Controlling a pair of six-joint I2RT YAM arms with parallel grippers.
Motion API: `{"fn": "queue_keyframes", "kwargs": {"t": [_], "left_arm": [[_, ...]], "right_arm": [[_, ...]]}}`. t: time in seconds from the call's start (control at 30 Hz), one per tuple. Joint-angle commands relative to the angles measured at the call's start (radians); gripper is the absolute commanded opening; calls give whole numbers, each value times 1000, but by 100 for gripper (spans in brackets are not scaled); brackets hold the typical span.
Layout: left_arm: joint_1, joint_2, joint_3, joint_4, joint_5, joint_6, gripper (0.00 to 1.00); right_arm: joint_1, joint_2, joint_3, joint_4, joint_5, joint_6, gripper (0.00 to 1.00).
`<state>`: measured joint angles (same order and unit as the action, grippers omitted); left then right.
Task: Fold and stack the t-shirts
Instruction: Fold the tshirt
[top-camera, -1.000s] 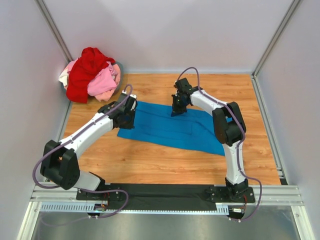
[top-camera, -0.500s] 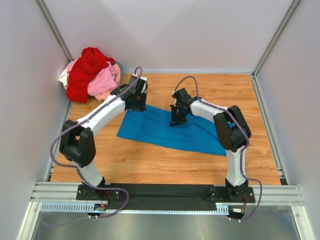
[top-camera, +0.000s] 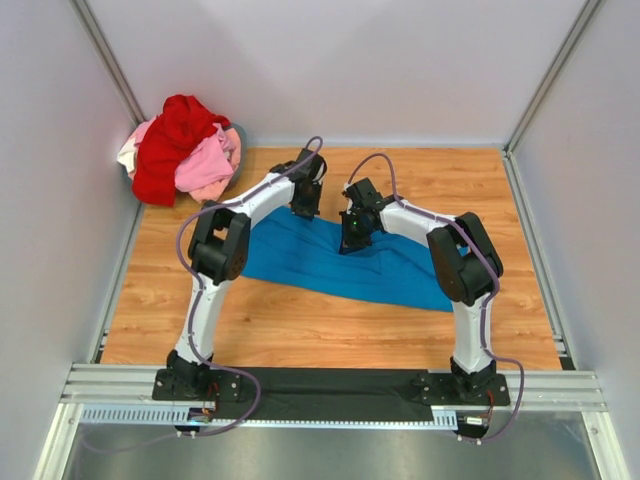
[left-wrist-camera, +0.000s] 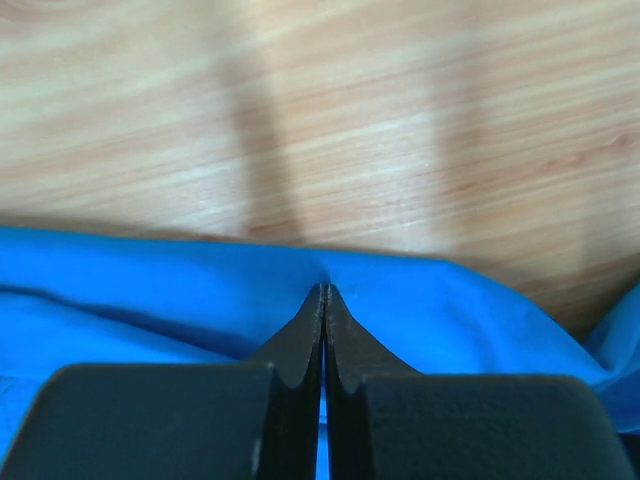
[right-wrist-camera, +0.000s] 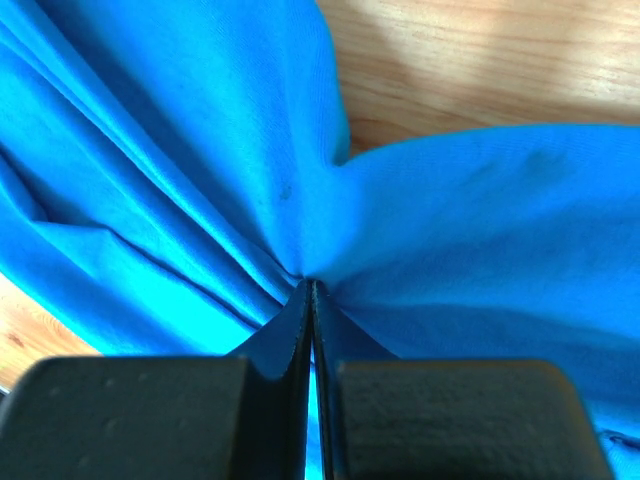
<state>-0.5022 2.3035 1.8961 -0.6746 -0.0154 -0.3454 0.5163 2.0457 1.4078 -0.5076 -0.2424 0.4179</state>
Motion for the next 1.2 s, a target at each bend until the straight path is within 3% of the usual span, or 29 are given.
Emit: {"fn": "queue_keyframes", "kwargs": {"t": [0.0, 0.17, 0.3, 0.53, 0.77, 0.9, 0.97, 1.07, 1.17], "left_arm": [[-1, 11, 41, -69, -46, 25, 0], [-2, -62, -67, -100, -115, -1, 0], [-2, -243, -306, -7, -144, -33, 0], [-28, -484, -630, -31, -254, -107, 0], [-56, -742, -755, -143, -419, -185, 1], [-58, -877, -839, -128, -408, -176, 6], [-59, -872, -845, -106, -397, -155, 12], [-59, -840, -821, -50, -342, -116, 15], [-58, -788, -778, 42, -259, -83, 24]], "right_arm": [[1, 18, -15, -37, 72, -30, 0], [-1, 18, -20, -35, 78, -28, 0], [-5, 21, -24, -28, 77, -27, 1], [-18, 22, -13, -43, 87, -28, 0], [-30, 15, 3, -107, 153, -31, 0], [-42, -48, -21, -157, 207, -42, 1], [-41, -123, -52, -180, 238, -47, 0], [-50, -246, -98, -195, 293, -39, 10], [-88, -358, -180, -189, 331, -21, 34]]}}
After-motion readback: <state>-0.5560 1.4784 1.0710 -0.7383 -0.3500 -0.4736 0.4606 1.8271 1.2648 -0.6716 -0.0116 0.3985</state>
